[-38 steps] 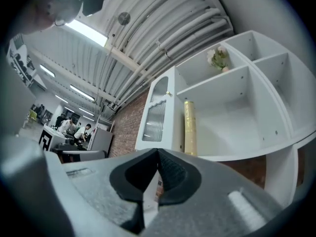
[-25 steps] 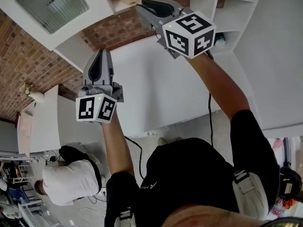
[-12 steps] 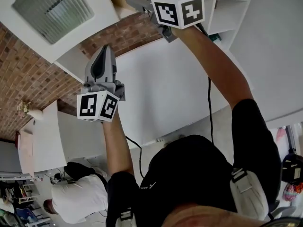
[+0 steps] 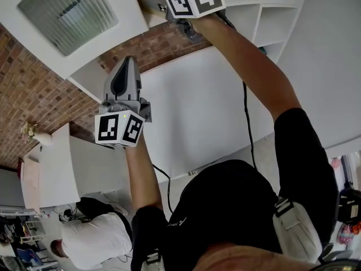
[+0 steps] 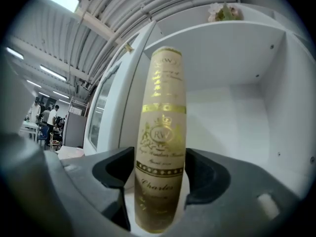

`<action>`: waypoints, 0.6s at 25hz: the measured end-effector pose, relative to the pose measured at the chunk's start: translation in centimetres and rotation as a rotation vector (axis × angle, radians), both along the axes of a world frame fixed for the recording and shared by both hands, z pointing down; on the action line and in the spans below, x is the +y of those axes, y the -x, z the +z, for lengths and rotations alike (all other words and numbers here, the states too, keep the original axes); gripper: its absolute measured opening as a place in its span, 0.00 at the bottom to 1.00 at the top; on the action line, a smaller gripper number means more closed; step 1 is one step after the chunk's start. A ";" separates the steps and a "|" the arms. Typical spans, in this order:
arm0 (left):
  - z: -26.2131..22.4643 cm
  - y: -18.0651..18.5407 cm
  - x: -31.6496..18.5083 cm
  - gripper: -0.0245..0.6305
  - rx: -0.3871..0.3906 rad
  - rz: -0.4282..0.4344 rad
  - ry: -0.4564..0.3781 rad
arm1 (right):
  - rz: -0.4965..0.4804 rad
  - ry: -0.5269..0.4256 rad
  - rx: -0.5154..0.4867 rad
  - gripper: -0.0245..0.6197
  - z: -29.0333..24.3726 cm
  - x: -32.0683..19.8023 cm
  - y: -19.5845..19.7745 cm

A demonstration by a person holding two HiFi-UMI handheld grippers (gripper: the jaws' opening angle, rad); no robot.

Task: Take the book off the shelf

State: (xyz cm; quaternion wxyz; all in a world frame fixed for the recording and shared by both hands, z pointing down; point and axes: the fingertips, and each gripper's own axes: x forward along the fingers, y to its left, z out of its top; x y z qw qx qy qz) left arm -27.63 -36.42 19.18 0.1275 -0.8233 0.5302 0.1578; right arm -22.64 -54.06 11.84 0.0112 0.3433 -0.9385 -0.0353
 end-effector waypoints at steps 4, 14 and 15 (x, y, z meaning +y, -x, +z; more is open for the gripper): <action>0.1 0.8 -0.1 0.04 0.007 -0.012 -0.003 | 0.023 0.020 0.046 0.51 0.5 -1.3 0.9; 0.3 1.1 0.0 0.04 0.012 -0.026 -0.004 | 0.045 0.050 0.020 0.37 1.0 -2.6 0.7; 0.4 1.0 0.0 0.04 0.011 -0.027 -0.003 | 0.046 0.050 0.011 0.37 1.0 -2.6 0.6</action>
